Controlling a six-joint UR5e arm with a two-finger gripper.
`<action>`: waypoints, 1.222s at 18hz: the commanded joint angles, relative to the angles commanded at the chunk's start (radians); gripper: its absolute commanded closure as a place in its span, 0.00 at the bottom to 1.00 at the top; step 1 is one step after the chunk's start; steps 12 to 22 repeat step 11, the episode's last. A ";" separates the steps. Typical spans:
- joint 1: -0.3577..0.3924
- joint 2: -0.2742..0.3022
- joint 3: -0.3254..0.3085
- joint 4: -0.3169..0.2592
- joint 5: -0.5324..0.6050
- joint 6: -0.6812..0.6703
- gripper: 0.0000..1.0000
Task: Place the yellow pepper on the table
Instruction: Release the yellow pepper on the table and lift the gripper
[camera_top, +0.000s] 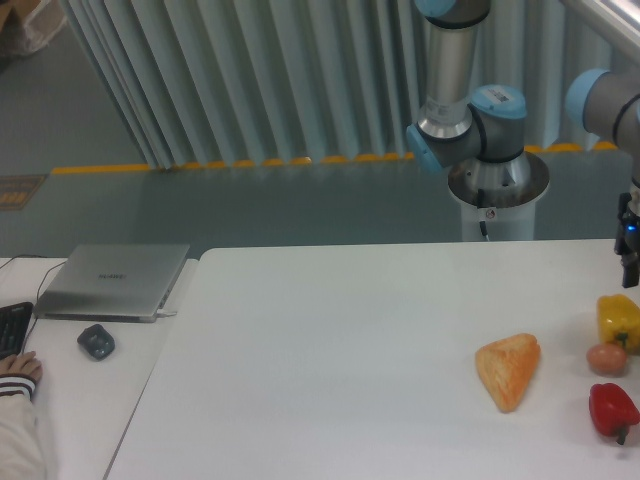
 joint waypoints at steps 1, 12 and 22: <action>-0.003 -0.005 0.002 0.003 0.014 0.011 0.00; -0.003 -0.006 0.000 0.005 0.017 0.014 0.00; -0.003 -0.006 0.000 0.005 0.017 0.014 0.00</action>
